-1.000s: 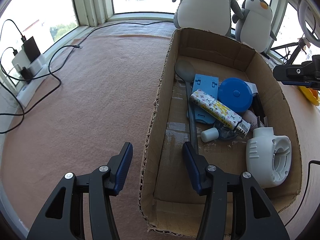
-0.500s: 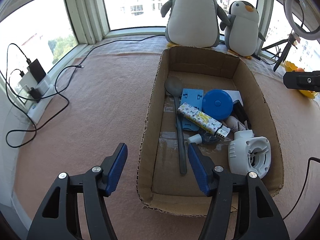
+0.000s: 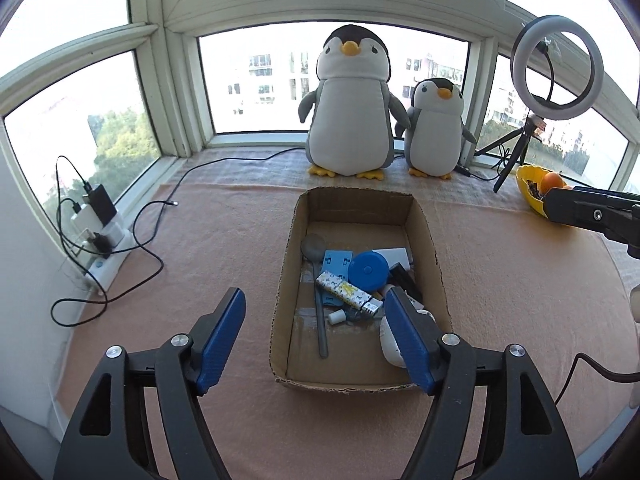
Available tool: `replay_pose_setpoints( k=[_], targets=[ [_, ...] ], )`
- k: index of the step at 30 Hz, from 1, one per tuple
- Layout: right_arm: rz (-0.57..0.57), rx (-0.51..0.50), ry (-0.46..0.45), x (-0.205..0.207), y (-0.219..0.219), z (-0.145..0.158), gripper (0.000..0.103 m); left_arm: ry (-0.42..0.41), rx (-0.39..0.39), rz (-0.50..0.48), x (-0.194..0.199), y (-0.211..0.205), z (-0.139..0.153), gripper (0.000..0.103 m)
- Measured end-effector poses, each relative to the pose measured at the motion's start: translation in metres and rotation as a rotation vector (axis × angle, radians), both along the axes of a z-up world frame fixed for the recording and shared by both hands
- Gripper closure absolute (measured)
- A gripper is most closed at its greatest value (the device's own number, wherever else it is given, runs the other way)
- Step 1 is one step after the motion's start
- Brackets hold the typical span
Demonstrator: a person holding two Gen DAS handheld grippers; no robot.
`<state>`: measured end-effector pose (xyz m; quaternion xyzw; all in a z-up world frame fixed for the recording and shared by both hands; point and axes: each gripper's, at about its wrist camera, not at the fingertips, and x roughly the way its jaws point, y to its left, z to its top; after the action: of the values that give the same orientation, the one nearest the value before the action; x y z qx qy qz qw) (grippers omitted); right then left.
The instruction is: Organize rigid objects
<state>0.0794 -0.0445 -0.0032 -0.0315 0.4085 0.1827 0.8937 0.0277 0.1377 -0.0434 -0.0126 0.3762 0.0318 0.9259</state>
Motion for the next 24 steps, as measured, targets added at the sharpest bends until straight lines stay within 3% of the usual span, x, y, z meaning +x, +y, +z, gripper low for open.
replay_pose_setpoints(
  k=[3,13,24],
  targets=[
    [-0.014,-0.018,-0.048,-0.013,-0.004,0.013,0.030,-0.032,0.000,-0.002,-0.009,-0.002,0.016,0.024],
    [-0.038,-0.045,-0.153,-0.050,-0.008,0.041,0.023,-0.111,-0.008,-0.025,-0.032,-0.011,0.053,0.023],
    [-0.048,-0.053,-0.148,-0.061,-0.008,0.030,0.022,-0.096,-0.021,-0.024,-0.038,-0.015,0.052,0.023]
  ],
)
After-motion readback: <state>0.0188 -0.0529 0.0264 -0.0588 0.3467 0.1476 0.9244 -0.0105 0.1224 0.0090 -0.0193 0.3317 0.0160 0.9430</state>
